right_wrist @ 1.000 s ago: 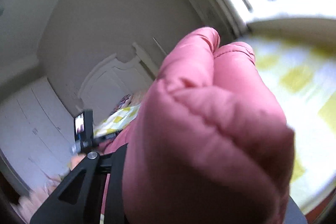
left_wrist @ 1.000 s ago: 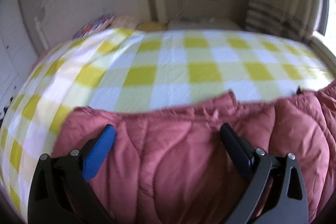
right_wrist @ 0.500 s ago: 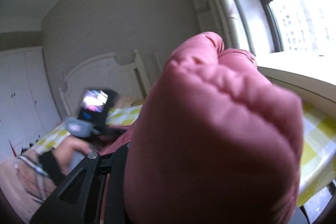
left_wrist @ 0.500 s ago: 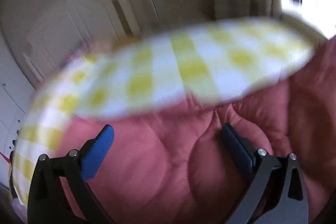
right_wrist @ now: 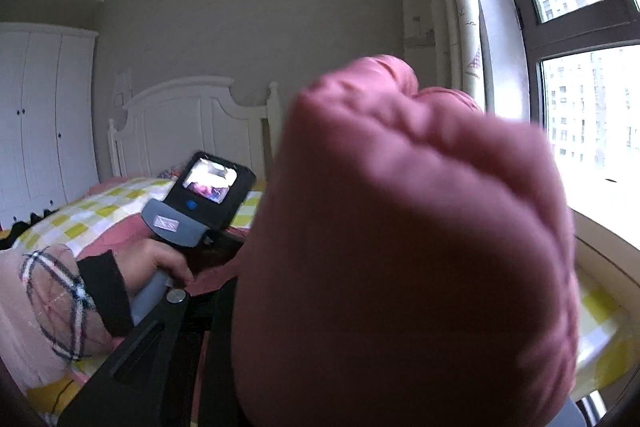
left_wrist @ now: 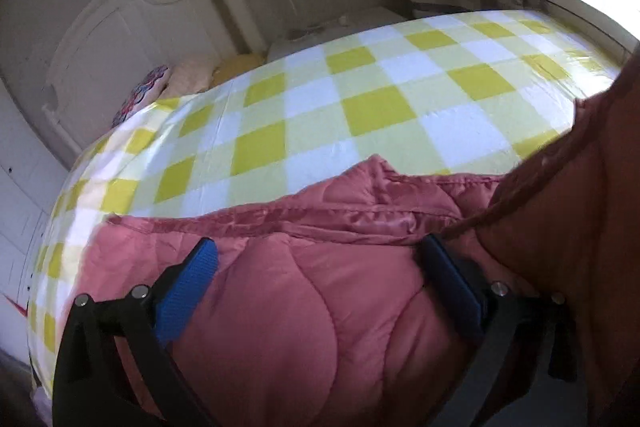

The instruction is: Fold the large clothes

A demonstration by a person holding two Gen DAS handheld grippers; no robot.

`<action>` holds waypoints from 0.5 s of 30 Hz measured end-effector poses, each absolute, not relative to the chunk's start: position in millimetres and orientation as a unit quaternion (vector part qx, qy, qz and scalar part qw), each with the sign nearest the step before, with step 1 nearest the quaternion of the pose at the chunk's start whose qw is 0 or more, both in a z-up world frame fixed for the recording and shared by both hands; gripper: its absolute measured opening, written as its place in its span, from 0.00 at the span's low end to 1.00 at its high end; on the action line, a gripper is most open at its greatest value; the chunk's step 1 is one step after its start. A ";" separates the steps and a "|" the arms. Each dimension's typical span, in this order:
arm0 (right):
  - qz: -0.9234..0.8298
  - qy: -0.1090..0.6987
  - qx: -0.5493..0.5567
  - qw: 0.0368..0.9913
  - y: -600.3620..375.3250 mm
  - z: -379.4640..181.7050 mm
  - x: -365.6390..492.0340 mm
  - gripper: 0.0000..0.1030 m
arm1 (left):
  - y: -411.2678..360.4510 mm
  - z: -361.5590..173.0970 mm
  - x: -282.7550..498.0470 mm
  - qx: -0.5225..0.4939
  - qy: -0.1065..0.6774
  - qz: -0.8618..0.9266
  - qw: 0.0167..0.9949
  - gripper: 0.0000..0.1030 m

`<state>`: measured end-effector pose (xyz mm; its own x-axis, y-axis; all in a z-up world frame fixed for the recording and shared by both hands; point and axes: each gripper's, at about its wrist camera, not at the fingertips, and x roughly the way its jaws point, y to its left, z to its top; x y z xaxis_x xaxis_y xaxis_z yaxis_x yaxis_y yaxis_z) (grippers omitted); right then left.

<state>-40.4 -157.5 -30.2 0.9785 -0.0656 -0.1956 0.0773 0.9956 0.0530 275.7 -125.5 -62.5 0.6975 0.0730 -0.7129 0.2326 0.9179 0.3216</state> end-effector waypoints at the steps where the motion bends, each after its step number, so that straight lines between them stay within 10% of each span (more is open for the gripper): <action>1: -0.038 0.098 0.027 0.994 -157.6 -29.1 -39.4 0.31 | -121.9 -57.4 275.4 0.192 0.383 -0.044 0.903 0.98; 8: -0.044 0.114 0.038 0.992 -165.3 -28.4 -33.0 0.31 | -74.7 -2.5 181.7 0.149 0.303 -0.068 0.939 0.98; 15: -0.048 0.124 0.005 0.991 -152.4 -26.2 -24.4 0.32 | -88.6 -65.8 110.4 0.203 0.276 -0.075 0.936 0.98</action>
<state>-24.4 -152.4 -26.2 0.9645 -0.0948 -0.2466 0.0973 0.9953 -0.0023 110.4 -88.6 -65.8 0.8359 -0.0284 -0.5481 0.2531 0.9061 0.3391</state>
